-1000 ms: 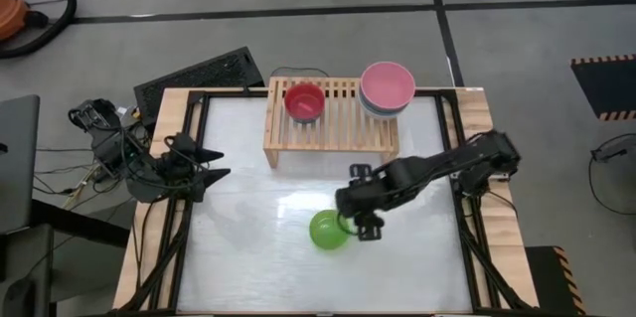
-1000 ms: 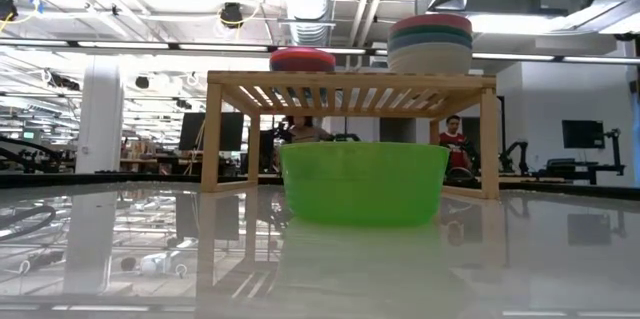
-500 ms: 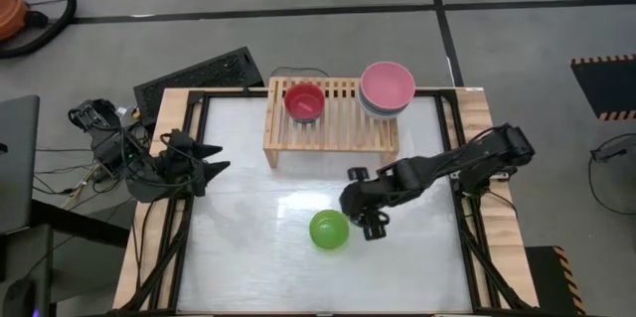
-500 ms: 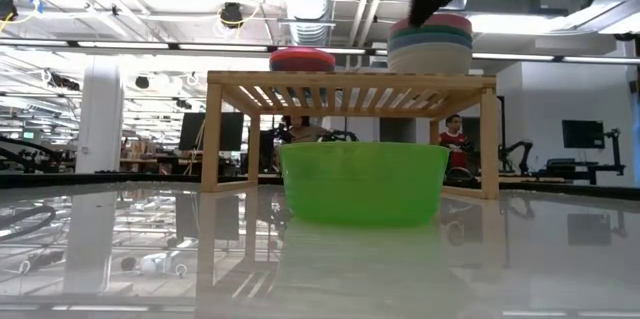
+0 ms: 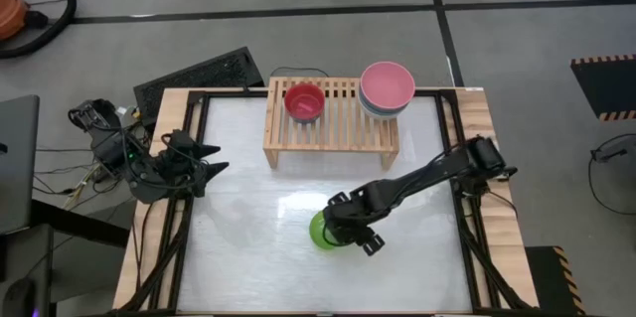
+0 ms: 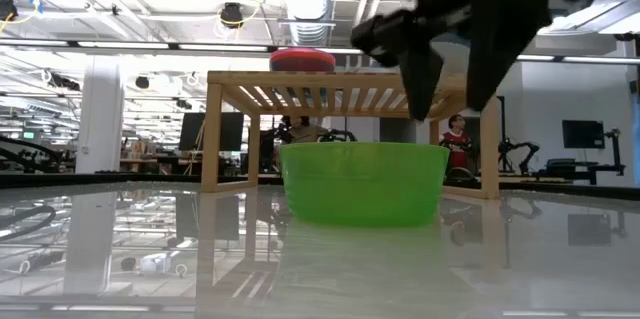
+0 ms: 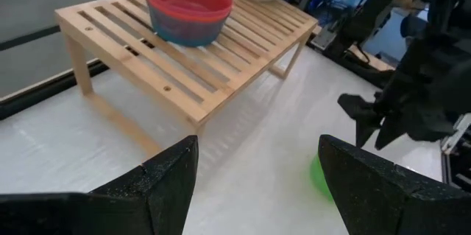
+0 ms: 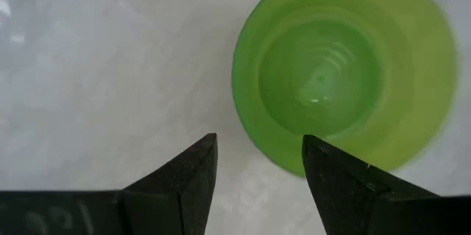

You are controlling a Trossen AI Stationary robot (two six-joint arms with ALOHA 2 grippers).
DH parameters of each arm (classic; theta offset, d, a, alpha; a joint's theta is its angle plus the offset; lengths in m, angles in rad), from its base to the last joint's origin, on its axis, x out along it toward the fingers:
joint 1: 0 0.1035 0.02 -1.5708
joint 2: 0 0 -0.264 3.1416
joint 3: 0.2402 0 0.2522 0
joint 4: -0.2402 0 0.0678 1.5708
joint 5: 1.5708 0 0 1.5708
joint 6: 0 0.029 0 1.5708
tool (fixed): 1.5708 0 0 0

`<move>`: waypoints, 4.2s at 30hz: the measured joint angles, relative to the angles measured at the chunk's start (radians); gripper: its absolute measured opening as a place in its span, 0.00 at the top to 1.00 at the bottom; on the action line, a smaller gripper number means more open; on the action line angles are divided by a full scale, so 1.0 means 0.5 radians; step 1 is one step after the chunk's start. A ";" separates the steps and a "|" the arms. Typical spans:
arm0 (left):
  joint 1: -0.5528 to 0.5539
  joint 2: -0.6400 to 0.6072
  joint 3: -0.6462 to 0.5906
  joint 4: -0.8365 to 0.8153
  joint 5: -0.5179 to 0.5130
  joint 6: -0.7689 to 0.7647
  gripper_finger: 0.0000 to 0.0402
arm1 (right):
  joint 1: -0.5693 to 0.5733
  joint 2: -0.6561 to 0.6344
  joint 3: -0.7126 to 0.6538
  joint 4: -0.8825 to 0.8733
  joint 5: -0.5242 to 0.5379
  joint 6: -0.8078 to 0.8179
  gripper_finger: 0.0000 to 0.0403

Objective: Place and stack bowls onto a shelf
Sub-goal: Stack the light green bowl on top of the light pink bowl on the shelf, then return to Home Position

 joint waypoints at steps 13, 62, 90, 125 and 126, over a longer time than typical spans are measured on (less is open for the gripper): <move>0.000 0.000 0.000 0.001 -0.001 -0.026 0.34 | -0.011 0.280 -0.001 0.092 0.170 0.010 0.52; 0.077 0.000 0.000 -0.058 -0.148 -0.098 0.34 | -0.999 -0.336 1.000 0.447 0.250 0.014 0.94; 0.080 0.001 0.000 -0.087 -0.147 -0.098 0.34 | -1.259 0.432 1.631 -0.476 0.279 -0.232 0.94; 0.080 -0.001 -0.001 -0.022 -0.395 -0.182 0.34 | -1.188 -0.106 1.627 -0.260 0.421 -0.102 0.60; 0.080 -0.001 -0.001 0.058 -0.428 -0.178 0.34 | -1.171 -0.178 1.627 -0.238 0.417 -0.101 0.62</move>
